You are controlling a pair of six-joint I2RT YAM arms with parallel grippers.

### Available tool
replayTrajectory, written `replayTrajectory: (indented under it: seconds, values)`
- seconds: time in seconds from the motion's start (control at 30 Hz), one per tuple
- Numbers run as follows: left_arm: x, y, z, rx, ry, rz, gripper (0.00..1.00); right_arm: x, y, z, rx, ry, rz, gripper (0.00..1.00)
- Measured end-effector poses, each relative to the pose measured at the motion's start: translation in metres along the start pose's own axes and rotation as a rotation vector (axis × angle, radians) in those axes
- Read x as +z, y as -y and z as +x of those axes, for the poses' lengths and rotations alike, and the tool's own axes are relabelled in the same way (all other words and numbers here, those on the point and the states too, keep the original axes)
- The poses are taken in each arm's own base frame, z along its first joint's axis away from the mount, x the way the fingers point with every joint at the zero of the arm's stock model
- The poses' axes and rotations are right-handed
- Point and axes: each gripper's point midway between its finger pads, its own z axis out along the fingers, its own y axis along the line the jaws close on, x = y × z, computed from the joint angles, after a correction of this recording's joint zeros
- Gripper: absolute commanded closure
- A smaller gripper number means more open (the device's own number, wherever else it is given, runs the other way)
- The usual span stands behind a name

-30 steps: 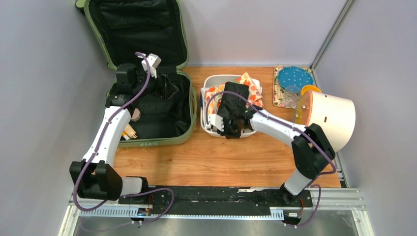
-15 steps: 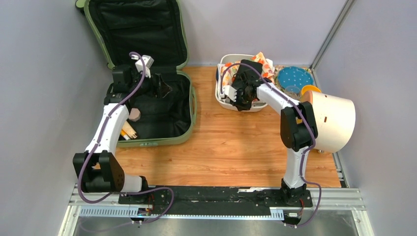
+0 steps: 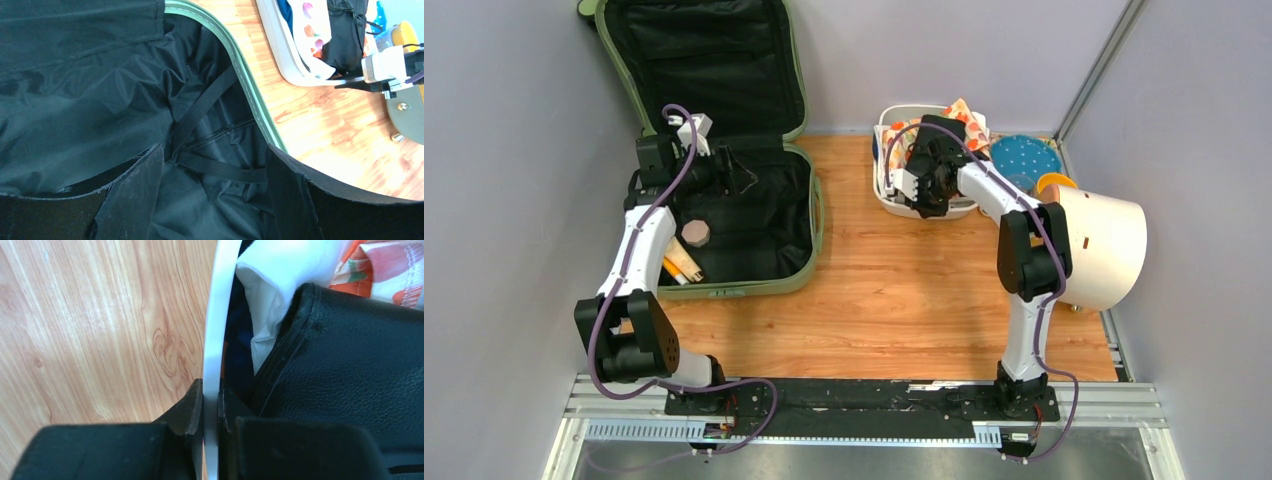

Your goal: Open, take out, and arrange the luggage

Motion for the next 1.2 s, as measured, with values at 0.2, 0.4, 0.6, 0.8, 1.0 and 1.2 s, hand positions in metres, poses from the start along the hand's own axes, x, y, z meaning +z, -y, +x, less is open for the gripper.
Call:
replayTrajectory:
  seconds: [0.2,0.4,0.6,0.8,1.0,1.2]
  values:
    - [0.0,0.002,0.0,-0.009,0.0,0.012,0.19,-0.007,0.007,0.009,-0.025,-0.016,0.007,0.73]
    - [0.0,0.003,-0.001,-0.004,0.003,0.017,0.19,-0.011,0.025,0.014,-0.022,-0.063,0.062,0.36]
    - [-0.001,0.011,0.0,0.003,-0.002,0.061,0.18,-0.039,0.024,-0.005,0.011,0.013,0.1,0.2]
    - [-0.008,0.027,0.002,0.011,0.001,0.128,0.19,-0.157,0.008,-0.075,0.124,0.262,0.236,0.2]
    - [-0.011,0.033,0.005,0.01,0.006,0.156,0.19,-0.283,0.001,-0.08,0.476,0.46,0.453,0.2]
    - [-0.01,0.037,0.002,0.003,0.019,0.175,0.19,-0.35,0.01,0.046,1.013,0.427,0.706,0.2]
